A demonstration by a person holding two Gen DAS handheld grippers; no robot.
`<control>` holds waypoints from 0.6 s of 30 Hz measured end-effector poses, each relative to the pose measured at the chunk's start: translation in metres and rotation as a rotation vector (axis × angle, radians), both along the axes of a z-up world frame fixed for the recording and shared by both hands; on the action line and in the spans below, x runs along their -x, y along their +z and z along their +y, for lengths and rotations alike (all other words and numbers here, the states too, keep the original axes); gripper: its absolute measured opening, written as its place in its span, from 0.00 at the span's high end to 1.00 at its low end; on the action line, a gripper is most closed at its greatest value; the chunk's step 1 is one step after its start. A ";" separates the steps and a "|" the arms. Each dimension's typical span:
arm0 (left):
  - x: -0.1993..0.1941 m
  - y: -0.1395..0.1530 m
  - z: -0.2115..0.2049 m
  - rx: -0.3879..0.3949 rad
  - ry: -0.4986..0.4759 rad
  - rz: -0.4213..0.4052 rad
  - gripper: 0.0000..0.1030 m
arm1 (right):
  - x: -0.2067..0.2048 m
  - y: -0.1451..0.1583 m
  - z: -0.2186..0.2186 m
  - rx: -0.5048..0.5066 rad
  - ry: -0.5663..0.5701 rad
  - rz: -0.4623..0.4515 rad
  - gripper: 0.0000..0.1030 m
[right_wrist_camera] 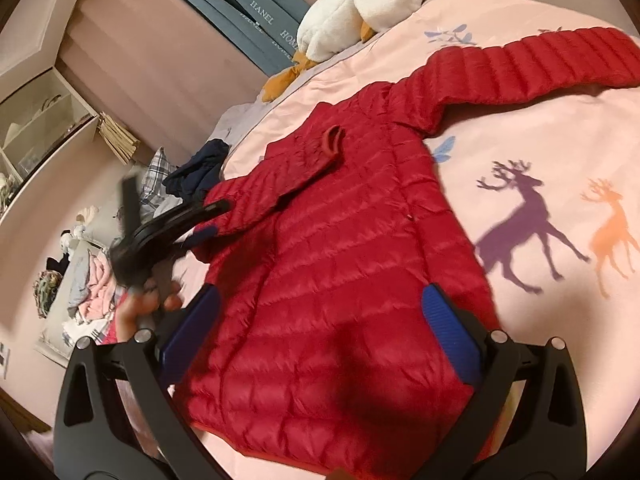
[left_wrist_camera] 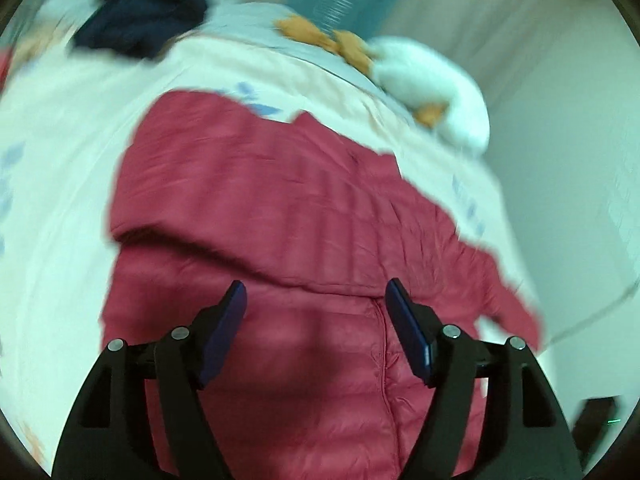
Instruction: Fold large clothes
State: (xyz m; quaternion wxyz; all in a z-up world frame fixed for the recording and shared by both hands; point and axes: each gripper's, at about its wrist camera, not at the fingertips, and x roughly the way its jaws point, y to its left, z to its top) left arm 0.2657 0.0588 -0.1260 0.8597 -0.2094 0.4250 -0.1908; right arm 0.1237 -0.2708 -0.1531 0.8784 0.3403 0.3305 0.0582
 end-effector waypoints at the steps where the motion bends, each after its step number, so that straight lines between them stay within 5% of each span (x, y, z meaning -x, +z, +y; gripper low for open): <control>1: 0.000 -0.004 0.017 0.054 0.037 0.019 0.30 | -0.008 0.003 -0.001 -0.015 0.008 -0.005 0.02; 7: -0.004 -0.036 0.086 0.293 0.161 0.116 0.30 | -0.072 0.014 -0.006 -0.107 0.071 0.034 0.02; 18: -0.048 -0.059 0.080 0.536 0.156 0.133 0.30 | -0.189 -0.015 -0.005 -0.155 0.020 0.177 0.02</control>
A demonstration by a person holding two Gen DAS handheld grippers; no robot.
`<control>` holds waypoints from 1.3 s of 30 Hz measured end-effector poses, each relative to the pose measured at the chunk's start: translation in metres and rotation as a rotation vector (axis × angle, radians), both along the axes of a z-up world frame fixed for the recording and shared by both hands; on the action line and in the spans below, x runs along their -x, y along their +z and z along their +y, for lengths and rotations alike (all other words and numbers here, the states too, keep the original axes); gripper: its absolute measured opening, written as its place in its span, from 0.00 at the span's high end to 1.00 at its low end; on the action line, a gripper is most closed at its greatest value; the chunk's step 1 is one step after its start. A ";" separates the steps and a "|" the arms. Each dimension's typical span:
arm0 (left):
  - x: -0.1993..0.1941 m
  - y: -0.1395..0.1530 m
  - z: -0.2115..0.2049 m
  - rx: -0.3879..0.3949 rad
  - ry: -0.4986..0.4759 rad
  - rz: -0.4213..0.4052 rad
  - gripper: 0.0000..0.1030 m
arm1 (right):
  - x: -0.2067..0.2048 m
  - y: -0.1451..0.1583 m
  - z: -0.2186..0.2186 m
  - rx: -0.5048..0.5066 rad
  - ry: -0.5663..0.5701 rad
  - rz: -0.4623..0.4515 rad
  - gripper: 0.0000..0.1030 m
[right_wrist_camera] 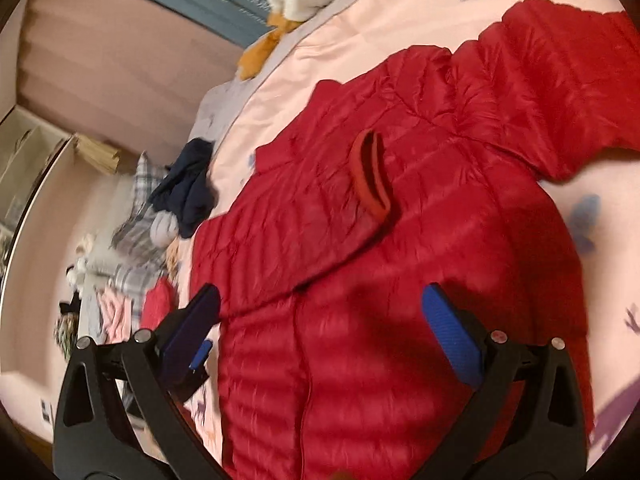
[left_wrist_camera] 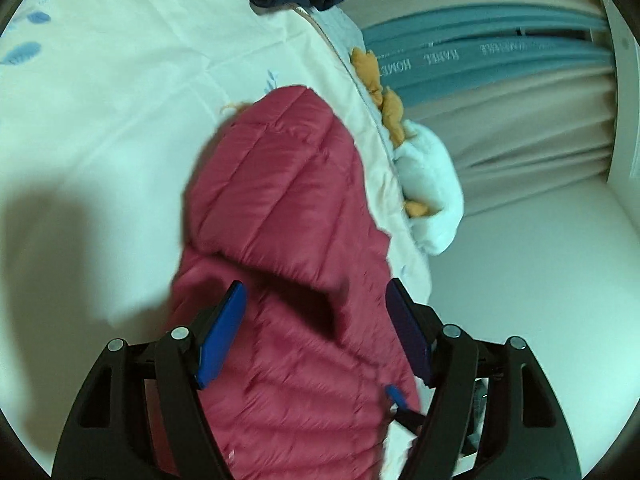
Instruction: Fold large clothes
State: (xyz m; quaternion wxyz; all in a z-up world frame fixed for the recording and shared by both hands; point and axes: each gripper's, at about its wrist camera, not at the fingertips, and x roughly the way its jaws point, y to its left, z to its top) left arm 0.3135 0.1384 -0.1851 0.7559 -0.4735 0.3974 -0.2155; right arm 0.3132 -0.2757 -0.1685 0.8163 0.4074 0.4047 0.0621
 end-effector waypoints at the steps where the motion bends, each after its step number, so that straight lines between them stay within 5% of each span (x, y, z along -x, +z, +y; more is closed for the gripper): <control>1: -0.005 -0.002 -0.002 0.032 0.011 0.000 0.30 | -0.007 -0.004 0.000 0.003 -0.012 0.004 0.04; 9: -0.038 -0.024 -0.004 0.171 0.082 0.048 0.30 | -0.051 -0.024 0.005 0.013 -0.059 0.027 0.27; 12: -0.041 -0.030 0.002 0.173 0.126 0.067 0.30 | -0.062 -0.034 0.006 0.036 -0.069 0.089 0.47; 14: -0.039 -0.032 0.007 0.168 0.141 0.067 0.34 | -0.064 -0.037 0.004 0.071 -0.083 0.106 0.72; 17: -0.040 -0.033 0.015 0.143 0.147 0.073 0.41 | -0.060 -0.029 0.000 0.136 -0.107 0.081 0.91; 23: -0.039 -0.031 0.017 0.048 0.134 0.077 0.41 | -0.035 -0.008 -0.004 0.195 -0.127 -0.005 0.95; 27: -0.041 -0.025 0.003 -0.119 0.083 0.078 0.41 | -0.043 -0.031 -0.007 0.261 -0.114 0.095 0.95; 32: -0.031 -0.010 0.000 -0.289 0.008 0.064 0.41 | -0.049 -0.028 -0.002 0.337 -0.062 0.107 0.89; 35: -0.018 0.004 0.002 -0.417 -0.019 0.037 0.41 | -0.039 -0.011 -0.003 0.394 -0.057 0.073 0.76; 39: -0.008 0.031 -0.006 -0.579 -0.016 -0.055 0.41 | -0.028 0.012 -0.001 0.533 -0.036 -0.001 0.75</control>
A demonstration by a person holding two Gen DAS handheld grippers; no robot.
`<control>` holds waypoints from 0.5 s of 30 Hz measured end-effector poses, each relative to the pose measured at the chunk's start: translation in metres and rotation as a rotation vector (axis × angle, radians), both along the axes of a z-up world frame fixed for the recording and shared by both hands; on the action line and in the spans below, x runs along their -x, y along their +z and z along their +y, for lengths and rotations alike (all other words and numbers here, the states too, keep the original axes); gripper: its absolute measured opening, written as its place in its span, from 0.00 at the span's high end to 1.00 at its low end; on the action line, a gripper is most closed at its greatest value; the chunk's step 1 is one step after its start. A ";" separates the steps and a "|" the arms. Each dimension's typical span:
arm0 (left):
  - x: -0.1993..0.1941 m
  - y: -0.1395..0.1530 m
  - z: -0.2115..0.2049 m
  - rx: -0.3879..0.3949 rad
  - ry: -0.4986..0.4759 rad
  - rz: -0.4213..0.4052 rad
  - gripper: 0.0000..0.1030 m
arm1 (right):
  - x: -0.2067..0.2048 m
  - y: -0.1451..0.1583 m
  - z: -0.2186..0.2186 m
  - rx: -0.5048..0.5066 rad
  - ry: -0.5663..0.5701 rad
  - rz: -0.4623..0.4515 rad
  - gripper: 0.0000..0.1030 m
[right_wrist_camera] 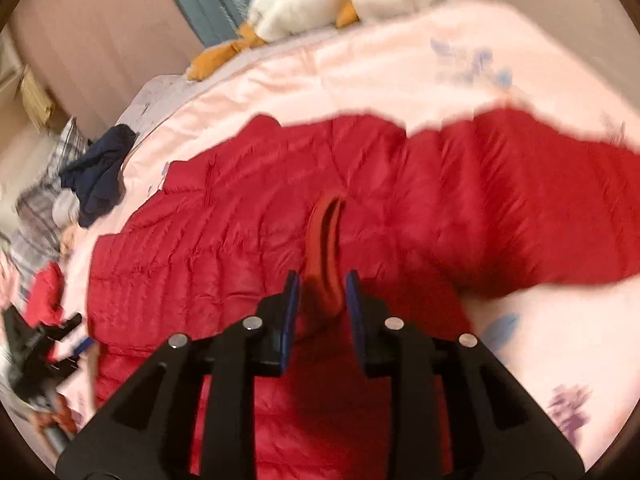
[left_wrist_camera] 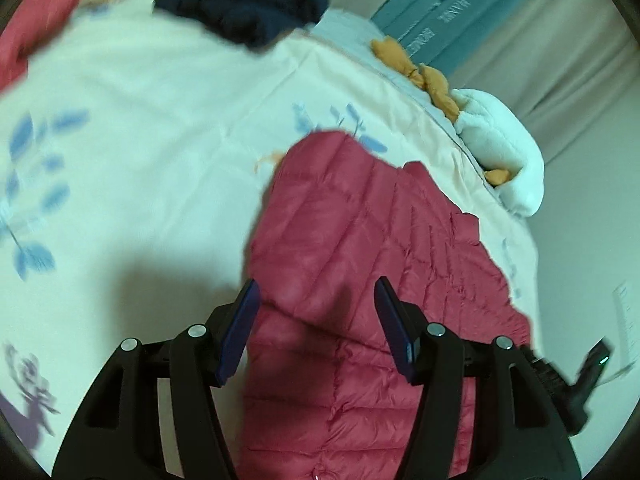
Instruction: Fold large clothes
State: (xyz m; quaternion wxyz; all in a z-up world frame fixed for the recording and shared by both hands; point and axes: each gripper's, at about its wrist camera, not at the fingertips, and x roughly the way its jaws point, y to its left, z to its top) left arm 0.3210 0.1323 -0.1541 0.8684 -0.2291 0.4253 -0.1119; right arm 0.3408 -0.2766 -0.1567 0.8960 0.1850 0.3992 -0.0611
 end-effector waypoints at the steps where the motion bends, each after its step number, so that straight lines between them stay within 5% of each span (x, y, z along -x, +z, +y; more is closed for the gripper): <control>1: -0.002 0.005 -0.005 -0.025 -0.009 -0.016 0.41 | -0.001 0.004 0.004 0.014 0.019 -0.008 0.75; 5: -0.012 0.016 -0.031 -0.100 -0.057 -0.050 0.41 | -0.010 0.010 0.023 0.052 0.078 -0.022 0.74; 7: -0.017 0.015 -0.050 -0.216 -0.063 -0.069 0.41 | -0.017 0.009 0.034 0.069 0.104 -0.030 0.74; 15: -0.031 -0.024 -0.084 -0.405 -0.106 -0.019 0.41 | -0.040 -0.018 0.055 0.146 0.147 0.024 0.68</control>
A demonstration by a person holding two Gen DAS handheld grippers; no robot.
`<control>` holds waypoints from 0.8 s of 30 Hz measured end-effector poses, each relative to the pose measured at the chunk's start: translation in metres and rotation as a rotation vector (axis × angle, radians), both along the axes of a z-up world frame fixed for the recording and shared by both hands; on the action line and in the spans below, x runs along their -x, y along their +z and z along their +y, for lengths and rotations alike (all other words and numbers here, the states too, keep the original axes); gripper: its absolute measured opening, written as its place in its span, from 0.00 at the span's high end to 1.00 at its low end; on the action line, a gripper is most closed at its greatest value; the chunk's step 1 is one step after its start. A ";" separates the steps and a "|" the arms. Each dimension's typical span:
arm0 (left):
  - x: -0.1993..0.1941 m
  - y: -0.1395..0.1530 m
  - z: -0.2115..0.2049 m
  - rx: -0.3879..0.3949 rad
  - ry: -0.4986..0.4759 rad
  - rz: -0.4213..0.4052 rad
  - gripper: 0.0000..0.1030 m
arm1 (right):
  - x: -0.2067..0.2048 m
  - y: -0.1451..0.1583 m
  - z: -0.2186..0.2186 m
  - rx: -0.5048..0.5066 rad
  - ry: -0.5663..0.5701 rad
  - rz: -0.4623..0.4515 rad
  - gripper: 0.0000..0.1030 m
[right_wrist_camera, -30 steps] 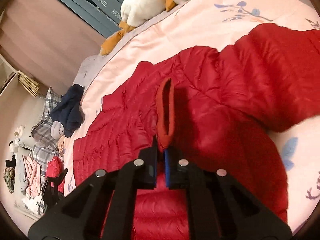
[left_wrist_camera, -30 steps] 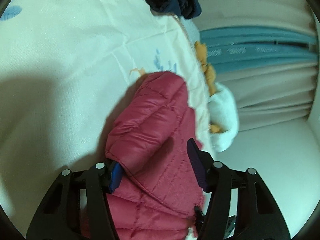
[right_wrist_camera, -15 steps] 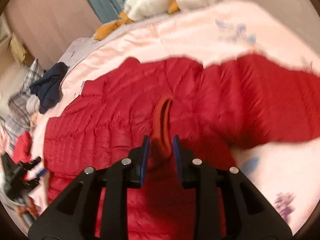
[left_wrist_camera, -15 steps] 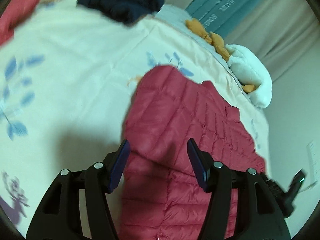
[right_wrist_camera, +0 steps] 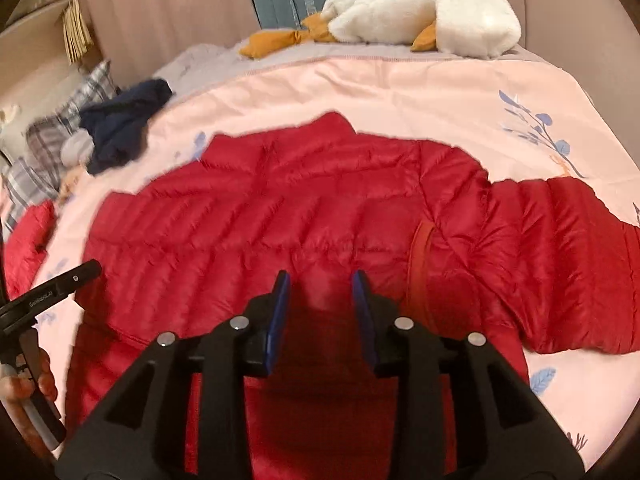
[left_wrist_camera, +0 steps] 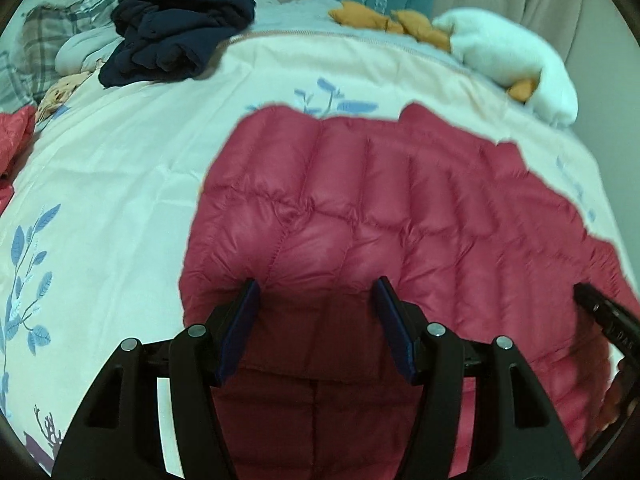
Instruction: Fold large clothes
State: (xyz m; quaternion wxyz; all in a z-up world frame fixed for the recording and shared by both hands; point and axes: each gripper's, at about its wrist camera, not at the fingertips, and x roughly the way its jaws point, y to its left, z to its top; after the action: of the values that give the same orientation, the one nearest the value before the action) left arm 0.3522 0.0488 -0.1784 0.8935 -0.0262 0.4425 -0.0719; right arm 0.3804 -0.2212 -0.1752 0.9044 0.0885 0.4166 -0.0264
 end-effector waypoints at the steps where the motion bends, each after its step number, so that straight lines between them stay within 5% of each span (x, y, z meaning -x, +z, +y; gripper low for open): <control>1: 0.000 -0.002 -0.003 -0.016 -0.006 0.000 0.40 | -0.002 -0.007 -0.001 0.013 0.001 0.024 0.68; 14: 0.012 0.007 -0.016 -0.091 -0.022 -0.035 0.39 | -0.002 -0.022 -0.004 0.000 -0.003 0.060 0.67; 24: 0.039 0.031 -0.057 -0.126 -0.146 -0.125 0.39 | 0.022 0.011 0.017 -0.029 0.081 -0.056 0.53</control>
State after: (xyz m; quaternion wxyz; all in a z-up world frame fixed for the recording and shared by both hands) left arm 0.3136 -0.0085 -0.1476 0.9116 0.0671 0.3904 -0.1104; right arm 0.3589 -0.2046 -0.1637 0.9146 0.0850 0.3949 0.0188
